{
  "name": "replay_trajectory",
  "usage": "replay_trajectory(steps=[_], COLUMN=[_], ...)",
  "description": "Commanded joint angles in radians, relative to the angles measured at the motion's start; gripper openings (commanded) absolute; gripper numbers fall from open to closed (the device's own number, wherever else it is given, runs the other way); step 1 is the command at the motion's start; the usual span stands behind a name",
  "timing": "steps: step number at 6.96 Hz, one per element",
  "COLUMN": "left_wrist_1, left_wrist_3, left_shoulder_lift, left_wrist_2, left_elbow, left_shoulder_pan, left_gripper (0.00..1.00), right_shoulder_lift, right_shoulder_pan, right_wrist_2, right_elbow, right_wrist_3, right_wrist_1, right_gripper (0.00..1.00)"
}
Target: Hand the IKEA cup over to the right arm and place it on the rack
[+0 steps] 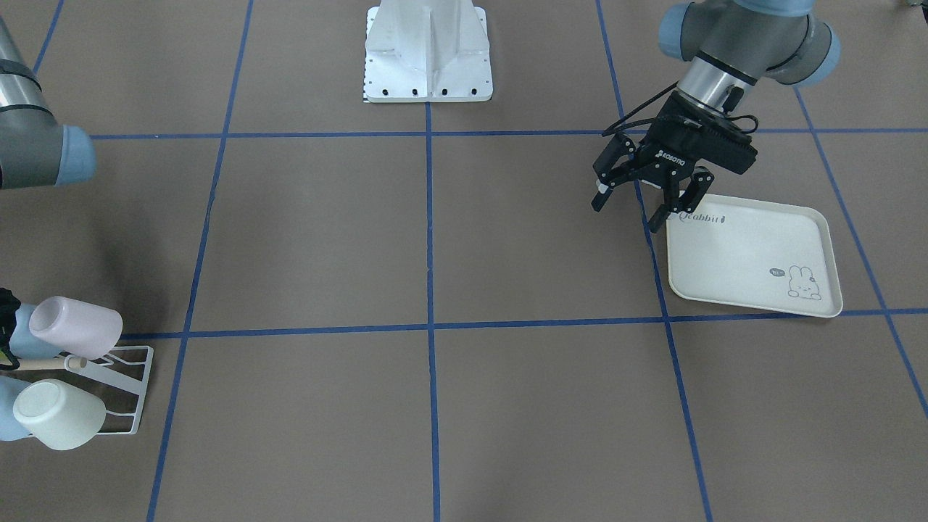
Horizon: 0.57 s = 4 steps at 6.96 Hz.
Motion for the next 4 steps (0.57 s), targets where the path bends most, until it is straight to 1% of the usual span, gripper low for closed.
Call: replay_trajectory(steps=[1,4], left_wrist_1=[-0.002,-0.002], left_wrist_3=[0.0,0.0], left_shoulder_lift=[0.0,0.0], left_wrist_2=[0.0,0.0], left_elbow=[-0.001,-0.001], left_shoulder_pan=[0.002,0.002], left_gripper=[1.0,1.0], right_shoulder_lift=[0.009,0.014], right_shoulder_pan=[-0.002,-0.004], right_wrist_2=[0.0,-0.002], right_elbow=[-0.009,-0.011], right_wrist_3=[0.013,0.013], right_wrist_1=[0.002,0.002], right_gripper=[0.99,1.0])
